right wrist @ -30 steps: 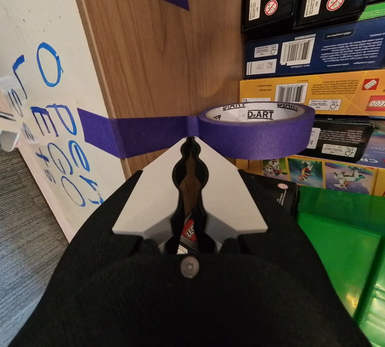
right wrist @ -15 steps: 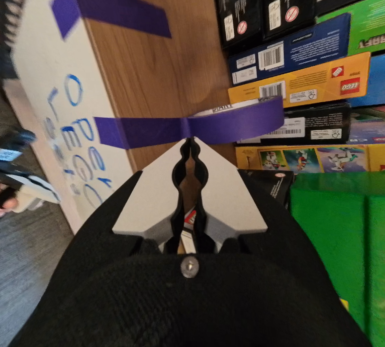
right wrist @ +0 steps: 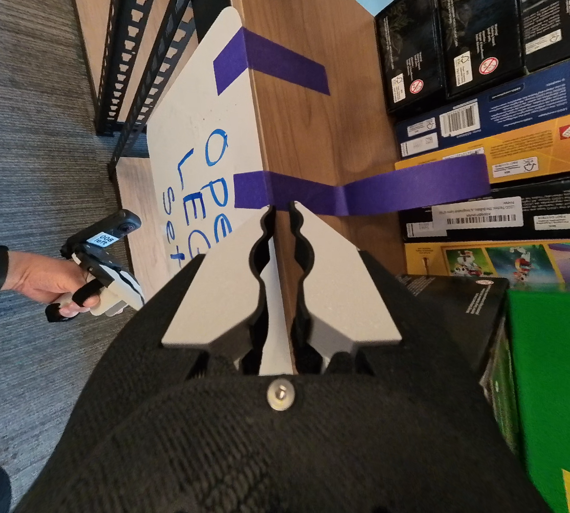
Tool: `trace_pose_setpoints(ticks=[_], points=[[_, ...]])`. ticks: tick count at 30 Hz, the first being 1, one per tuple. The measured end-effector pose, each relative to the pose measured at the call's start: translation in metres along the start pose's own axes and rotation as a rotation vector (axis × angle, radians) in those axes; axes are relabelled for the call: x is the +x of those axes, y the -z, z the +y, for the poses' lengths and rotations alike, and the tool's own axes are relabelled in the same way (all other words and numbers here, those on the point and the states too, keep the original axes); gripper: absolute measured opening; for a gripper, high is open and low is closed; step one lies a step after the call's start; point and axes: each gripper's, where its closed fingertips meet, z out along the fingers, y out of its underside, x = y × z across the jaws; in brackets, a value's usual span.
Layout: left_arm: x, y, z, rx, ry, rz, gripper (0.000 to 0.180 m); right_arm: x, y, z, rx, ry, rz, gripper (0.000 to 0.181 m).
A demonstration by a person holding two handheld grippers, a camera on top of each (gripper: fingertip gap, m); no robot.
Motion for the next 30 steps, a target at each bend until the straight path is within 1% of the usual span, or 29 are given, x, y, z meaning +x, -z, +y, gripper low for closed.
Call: trace_pose_setpoints(ticks=[4, 6, 7, 9, 11, 12, 14, 15, 16, 17, 18, 19, 21, 23, 25, 27, 28, 30], points=[[0.002, -0.002, 0.004, -0.034, 0.003, -0.010, 0.000, 0.020, 0.027, 0.001, 0.053, -0.044, 0.108, 0.008], [0.001, -0.004, 0.017, -0.107, 0.023, -0.044, 0.000, 0.022, 0.057, 0.003, 0.161, -0.160, 0.153, 0.009], [0.000, -0.004, 0.031, -0.178, 0.036, -0.073, 0.000, 0.018, 0.074, 0.007, 0.239, -0.239, 0.171, 0.009], [-0.003, 0.002, 0.068, -0.382, 0.066, -0.168, 0.000, 0.008, 0.103, 0.022, 0.402, -0.424, 0.221, 0.011], [0.001, 0.020, 0.112, -0.640, 0.101, -0.290, 0.000, -0.006, 0.118, 0.044, 0.553, -0.619, 0.268, 0.025], [0.007, 0.036, 0.135, -0.787, 0.131, -0.361, 0.000, -0.014, 0.118, 0.057, 0.597, -0.690, 0.288, 0.029], [0.034, 0.081, 0.175, -1.090, 0.169, -0.479, 0.000, -0.029, 0.102, 0.089, 0.589, -0.760, 0.346, 0.030], [0.057, 0.106, 0.190, -1.235, 0.175, -0.490, 0.000, -0.036, 0.092, 0.103, 0.570, -0.767, 0.382, 0.030], [0.076, 0.128, 0.198, -1.358, 0.138, -0.507, 0.000, -0.042, 0.085, 0.114, 0.557, -0.753, 0.415, 0.030], [0.087, 0.137, 0.199, -1.424, 0.073, -0.536, 0.000, -0.049, 0.081, 0.122, 0.547, -0.722, 0.449, 0.028], [0.096, 0.129, 0.197, -1.432, 0.029, -0.544, 0.000, -0.056, 0.078, 0.132, 0.528, -0.688, 0.488, 0.026], [0.103, 0.110, 0.194, -1.400, -0.011, -0.527, 0.000, -0.065, 0.076, 0.143, 0.508, -0.656, 0.528, 0.024], [0.106, 0.066, 0.182, -1.308, -0.132, -0.516, 0.000, -0.086, 0.075, 0.173, 0.467, -0.587, 0.638, 0.016], [0.121, 0.029, 0.171, -1.224, -0.195, -0.472, 0.000, -0.099, 0.077, 0.195, 0.473, -0.556, 0.736, 0.007], [0.126, 0.023, 0.158, -1.095, -0.239, -0.539, 0.000, -0.104, 0.077, 0.188, 0.451, -0.525, 0.712, 0.008], [0.132, 0.014, 0.147, -1.000, -0.247, -0.592, 0.000, -0.111, 0.076, 0.184, 0.458, -0.478, 0.697, 0.004], [0.134, 0.003, 0.140, -0.965, -0.271, -0.604, 0.000, -0.111, 0.073, 0.192, 0.443, -0.493, 0.713, 0.004], [0.137, -0.020, 0.117, -0.899, -0.393, -0.637, 0.000, -0.105, 0.059, 0.210, 0.389, -0.601, 0.694, 0.004]])
